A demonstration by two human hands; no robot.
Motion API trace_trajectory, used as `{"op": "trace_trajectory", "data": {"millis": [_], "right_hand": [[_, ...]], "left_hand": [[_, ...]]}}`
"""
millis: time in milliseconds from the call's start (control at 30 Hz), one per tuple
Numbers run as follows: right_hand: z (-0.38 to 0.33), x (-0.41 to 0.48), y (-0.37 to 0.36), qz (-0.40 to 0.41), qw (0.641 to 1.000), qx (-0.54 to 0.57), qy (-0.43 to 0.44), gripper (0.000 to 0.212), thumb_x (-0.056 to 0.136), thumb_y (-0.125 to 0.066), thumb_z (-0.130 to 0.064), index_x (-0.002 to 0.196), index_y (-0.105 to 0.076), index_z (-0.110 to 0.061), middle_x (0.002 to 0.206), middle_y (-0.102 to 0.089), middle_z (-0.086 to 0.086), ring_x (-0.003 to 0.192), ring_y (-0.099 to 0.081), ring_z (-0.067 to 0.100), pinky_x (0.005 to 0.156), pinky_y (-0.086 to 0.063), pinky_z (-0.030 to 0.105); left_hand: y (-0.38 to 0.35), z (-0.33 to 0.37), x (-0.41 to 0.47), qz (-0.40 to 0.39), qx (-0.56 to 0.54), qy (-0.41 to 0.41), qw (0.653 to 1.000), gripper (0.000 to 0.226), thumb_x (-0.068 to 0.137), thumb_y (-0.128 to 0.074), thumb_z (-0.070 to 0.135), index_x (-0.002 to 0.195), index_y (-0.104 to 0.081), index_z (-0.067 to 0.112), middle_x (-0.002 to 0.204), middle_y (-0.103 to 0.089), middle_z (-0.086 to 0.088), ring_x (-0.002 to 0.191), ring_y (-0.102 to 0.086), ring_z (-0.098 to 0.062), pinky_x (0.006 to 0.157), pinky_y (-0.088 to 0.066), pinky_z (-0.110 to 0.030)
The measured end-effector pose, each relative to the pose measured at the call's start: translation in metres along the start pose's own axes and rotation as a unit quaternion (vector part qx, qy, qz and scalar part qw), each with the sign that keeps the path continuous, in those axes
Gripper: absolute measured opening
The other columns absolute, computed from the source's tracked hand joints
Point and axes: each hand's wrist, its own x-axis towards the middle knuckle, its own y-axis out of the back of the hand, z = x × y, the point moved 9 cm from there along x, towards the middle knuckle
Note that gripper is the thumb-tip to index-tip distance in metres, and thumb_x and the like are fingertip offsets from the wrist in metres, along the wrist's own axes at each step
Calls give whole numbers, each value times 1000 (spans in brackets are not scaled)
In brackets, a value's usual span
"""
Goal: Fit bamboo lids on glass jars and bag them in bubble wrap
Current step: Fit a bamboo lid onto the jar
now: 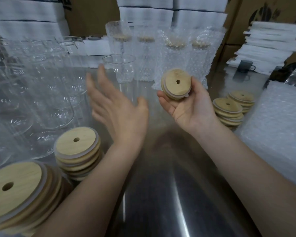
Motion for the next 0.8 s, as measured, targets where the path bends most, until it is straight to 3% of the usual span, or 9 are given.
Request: {"op": "trace_trajectory", "data": {"millis": [100, 200, 400, 500, 600, 800], "right_hand": [[1, 1, 0, 1, 999, 37, 4, 39, 101, -43, -39, 109, -57, -3, 99, -70, 27, 75, -73, 39, 62, -60, 39], [-2, 1, 0, -10, 999, 30, 13, 36, 98, -48, -36, 110, -59, -4, 120, -63, 31, 87, -71, 41, 71, -59, 38], [-7, -1, -5, -8, 998, -37, 41, 31, 96, -53, -34, 109, -62, -6, 109, -60, 21, 84, -63, 29, 71, -57, 36], [-22, -5, -9, 4, 982, -138, 127, 20, 98, -54, -28, 114, -60, -18, 103, -59, 6, 88, -61, 25, 74, -57, 34], [-37, -15, -21, -6, 944, -241, 224, 31, 87, -60, -27, 117, -59, -34, 102, -62, -8, 98, -61, 20, 81, -55, 28], [-48, -27, -32, 6, 877, -363, 315, 49, 82, -56, -27, 130, -54, -35, 133, -51, 0, 122, -53, 8, 110, -43, 40]], "left_hand": [[-22, -29, 7, -79, -52, 67, 993, 115, 73, -81, 35, 155, -2, 15, 162, -7, -13, 150, -9, -26, 119, -13, -44], [-36, -45, 10, -117, -88, 98, 984, 119, 72, -84, 36, 155, -3, 10, 161, -19, -13, 148, -22, -25, 120, -21, -37], [-40, -52, 14, -97, -104, 107, 984, 95, 71, -86, 29, 145, -30, 11, 146, -42, -8, 133, -43, -24, 108, -36, -34], [-37, -42, 14, -90, -90, 54, 990, 91, 67, -88, 21, 142, -36, 13, 140, -47, -7, 130, -45, -23, 109, -37, -37], [-31, -24, 11, -82, -50, -35, 995, 87, 64, -87, 14, 138, -42, 12, 135, -51, -8, 129, -45, -26, 108, -36, -39], [-27, 1, 5, -73, 19, -145, 987, 72, 70, -73, 1, 136, -46, 11, 137, -51, -11, 134, -41, -35, 110, -33, -47]]}}
